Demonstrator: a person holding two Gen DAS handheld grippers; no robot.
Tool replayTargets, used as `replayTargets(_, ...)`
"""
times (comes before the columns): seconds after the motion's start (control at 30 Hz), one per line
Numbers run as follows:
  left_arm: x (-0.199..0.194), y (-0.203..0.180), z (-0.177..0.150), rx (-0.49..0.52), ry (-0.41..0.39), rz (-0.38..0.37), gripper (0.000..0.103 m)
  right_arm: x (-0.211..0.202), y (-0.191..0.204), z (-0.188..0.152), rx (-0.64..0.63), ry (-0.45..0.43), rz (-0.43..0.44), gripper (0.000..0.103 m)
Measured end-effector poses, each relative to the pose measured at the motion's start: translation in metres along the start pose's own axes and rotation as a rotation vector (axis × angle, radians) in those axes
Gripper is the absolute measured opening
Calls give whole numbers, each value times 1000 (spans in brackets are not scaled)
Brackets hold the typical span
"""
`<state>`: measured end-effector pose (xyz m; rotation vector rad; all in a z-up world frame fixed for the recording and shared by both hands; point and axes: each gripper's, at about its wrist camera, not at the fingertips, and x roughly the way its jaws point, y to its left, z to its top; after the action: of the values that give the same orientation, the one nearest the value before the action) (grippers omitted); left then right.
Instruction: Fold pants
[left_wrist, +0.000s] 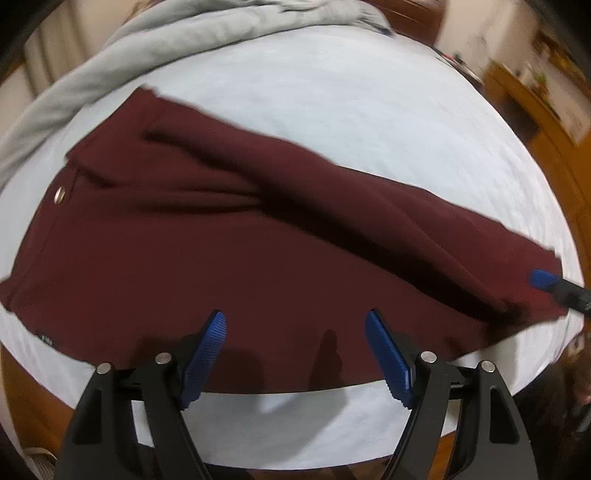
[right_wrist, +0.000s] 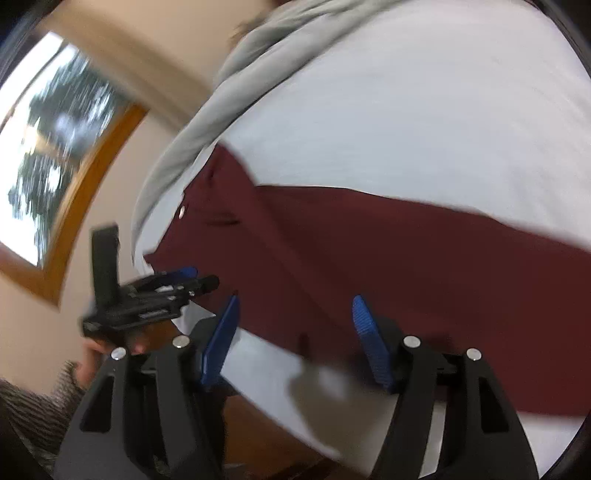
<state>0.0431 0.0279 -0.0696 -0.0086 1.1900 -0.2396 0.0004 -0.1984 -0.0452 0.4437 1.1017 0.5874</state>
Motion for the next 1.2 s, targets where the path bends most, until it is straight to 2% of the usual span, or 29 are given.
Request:
replayTargets(0.13, -4, 22, -4, -52, -1, -15, 78, 55, 21, 25, -160, 98, -32, 65)
replayTargets(0.33, 0, 36, -10, -63, 14, -6, 78, 95, 22, 38, -196, 196, -69, 62)
replayTargets(0.43, -1, 49, -8, -72, 12, -3, 78, 106, 17, 38, -205, 220, -105, 47)
replayTargets(0.5, -1, 51, -6, -77, 13, -2, 78, 108, 16, 37, -211, 228, -98, 25)
replayTargets(0.53, -1, 53, -4, -79, 14, 0, 78, 110, 16, 38, -215, 237, -92, 10)
replayTargets(0.67, -10, 57, 11, -88, -2, 12, 78, 93, 29, 31, -255, 204, -50, 9)
replayTargets(0.73, -17, 61, 28, -96, -12, 34, 78, 83, 37, 23, -290, 181, -39, 9)
replayTargets(0.83, -22, 65, 61, -109, -6, 69, 79, 87, 39, 12, -312, 198, -53, 9)
replayTargets(0.93, -14, 67, 100, -118, 60, 118, 80, 107, 32, 3, -295, 233, -85, 9)
replayTargets(1.07, 18, 67, 142, -117, 197, 170, 80, 107, 23, 3, -247, 211, -51, 9)
replayTargets(1.2, 56, 69, 176, -92, 326, 258, 80, 105, 18, 1, -225, 195, -24, 9)
